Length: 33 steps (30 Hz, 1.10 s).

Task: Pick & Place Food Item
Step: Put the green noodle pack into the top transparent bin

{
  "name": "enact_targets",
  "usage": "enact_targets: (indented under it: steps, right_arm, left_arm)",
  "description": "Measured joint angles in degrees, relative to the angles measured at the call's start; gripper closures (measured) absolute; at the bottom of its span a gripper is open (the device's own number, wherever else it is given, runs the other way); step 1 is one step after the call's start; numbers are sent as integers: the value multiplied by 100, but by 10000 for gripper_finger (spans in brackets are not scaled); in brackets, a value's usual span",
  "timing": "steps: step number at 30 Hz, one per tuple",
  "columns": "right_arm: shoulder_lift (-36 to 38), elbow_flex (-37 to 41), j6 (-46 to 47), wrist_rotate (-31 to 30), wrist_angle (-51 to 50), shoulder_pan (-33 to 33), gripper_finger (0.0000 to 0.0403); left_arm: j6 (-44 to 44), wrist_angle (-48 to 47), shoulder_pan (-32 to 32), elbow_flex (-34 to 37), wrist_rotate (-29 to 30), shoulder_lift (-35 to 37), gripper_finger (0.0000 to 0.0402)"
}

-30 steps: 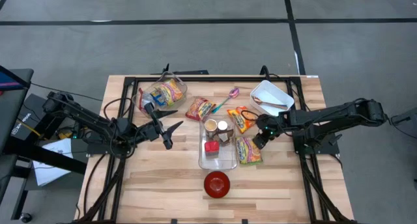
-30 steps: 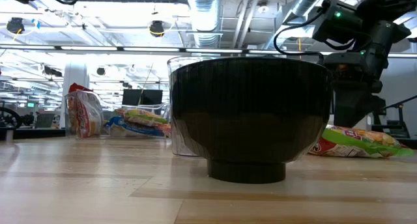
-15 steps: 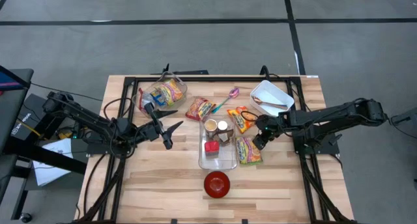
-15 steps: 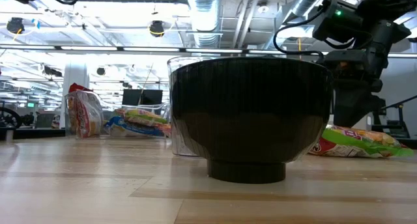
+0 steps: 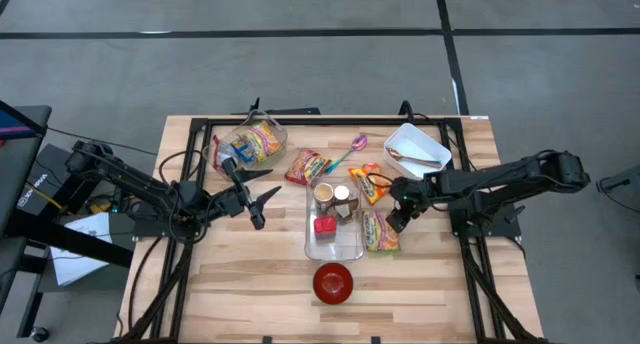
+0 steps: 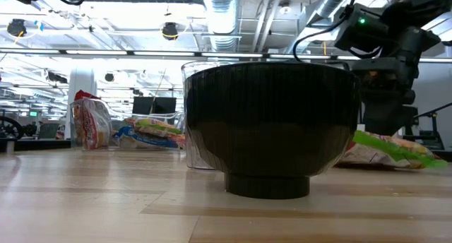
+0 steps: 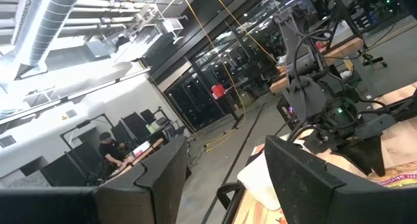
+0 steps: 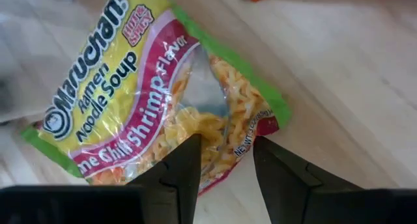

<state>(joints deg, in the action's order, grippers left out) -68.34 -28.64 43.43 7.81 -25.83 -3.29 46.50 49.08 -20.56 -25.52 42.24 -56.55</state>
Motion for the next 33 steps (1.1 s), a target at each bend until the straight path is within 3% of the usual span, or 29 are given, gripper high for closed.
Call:
enact_targets:
  steps: [11, 23, 33]
  right_arm:
    - [-34, -2, -161, 115, 127, -158, 286]
    - [-32, -2, -449, 210, 129, -9, 397]
    - [20, -76, -969, 289, 35, 172, 402]
  left_arm:
    - [2, 0, 0, 0, -2, 0, 201]
    - [2, -2, 0, 0, -6, 0, 201]
    - [2, -2, -2, 0, -7, 0, 201]
